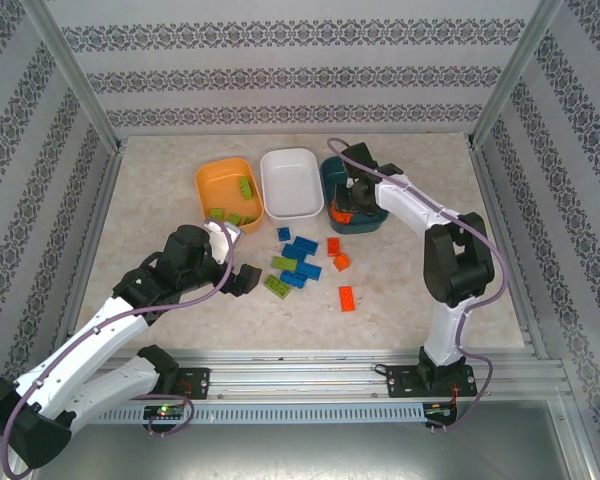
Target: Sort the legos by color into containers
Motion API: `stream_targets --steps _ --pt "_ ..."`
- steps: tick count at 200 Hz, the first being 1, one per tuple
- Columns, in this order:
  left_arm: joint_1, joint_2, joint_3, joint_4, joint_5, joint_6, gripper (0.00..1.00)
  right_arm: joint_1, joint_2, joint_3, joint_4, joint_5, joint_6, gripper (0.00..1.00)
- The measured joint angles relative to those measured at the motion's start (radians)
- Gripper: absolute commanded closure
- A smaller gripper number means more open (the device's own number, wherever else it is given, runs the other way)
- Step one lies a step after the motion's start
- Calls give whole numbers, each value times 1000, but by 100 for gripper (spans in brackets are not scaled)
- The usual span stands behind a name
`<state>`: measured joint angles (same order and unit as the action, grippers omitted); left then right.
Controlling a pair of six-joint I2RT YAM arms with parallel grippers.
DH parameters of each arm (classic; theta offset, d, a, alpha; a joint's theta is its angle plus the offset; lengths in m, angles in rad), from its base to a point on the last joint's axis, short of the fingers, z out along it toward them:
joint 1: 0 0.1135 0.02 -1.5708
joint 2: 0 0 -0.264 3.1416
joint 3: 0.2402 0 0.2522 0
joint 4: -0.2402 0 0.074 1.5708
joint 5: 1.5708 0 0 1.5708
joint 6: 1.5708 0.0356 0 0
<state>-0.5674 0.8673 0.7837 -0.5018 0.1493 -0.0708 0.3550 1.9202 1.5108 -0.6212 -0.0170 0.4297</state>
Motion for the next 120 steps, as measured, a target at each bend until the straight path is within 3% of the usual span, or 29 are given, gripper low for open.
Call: stream_targets --steps 67,94,120 --pt "0 11 0 0 0 0 0 -54 105 112 -31 -6 -45 43" --pt "0 11 0 0 0 0 0 -20 14 48 -34 21 -50 34" --pt "0 18 2 -2 -4 0 0 88 -183 -133 -33 47 -38 31"
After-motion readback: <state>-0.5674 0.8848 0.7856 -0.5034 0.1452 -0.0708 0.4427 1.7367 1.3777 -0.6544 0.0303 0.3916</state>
